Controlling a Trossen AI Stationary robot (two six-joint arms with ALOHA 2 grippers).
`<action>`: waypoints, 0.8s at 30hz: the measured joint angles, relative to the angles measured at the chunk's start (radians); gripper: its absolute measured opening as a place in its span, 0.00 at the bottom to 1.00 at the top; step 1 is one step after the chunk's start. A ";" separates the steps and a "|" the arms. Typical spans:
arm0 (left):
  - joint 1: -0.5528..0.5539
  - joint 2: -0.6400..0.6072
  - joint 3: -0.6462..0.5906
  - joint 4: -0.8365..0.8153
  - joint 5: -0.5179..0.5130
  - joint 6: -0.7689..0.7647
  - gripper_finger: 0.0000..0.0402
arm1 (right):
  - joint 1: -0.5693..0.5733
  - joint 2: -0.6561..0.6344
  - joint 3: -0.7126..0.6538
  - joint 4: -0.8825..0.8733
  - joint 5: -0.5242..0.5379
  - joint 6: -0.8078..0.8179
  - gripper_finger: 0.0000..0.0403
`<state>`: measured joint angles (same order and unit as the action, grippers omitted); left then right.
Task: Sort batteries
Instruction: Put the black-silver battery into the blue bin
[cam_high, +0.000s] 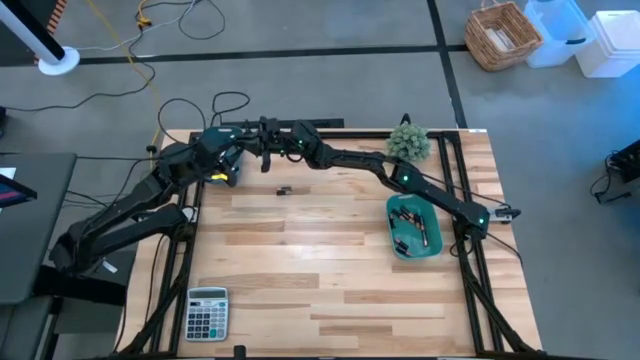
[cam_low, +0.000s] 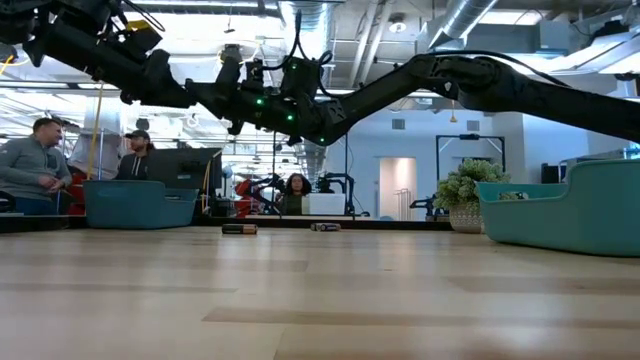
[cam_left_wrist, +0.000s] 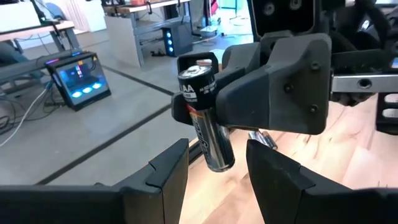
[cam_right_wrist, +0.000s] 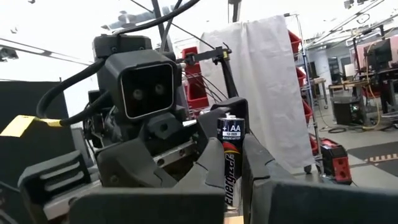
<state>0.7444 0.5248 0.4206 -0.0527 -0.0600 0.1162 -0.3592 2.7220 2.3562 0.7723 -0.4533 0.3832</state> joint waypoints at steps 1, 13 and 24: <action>0.000 -0.003 0.000 -0.001 0.002 -0.003 0.39 | 0.000 0.000 0.000 0.000 -0.002 0.000 0.03; 0.000 0.001 0.000 0.027 0.017 -0.024 0.34 | 0.005 0.000 0.000 -0.001 -0.017 0.000 0.03; 0.001 0.000 -0.001 0.042 -0.001 -0.039 0.12 | 0.009 0.000 0.001 -0.003 -0.015 -0.009 0.03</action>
<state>0.7452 0.5251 0.4198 -0.0109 -0.0612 0.0772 -0.3503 2.7220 2.3569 0.7696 -0.4685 0.3741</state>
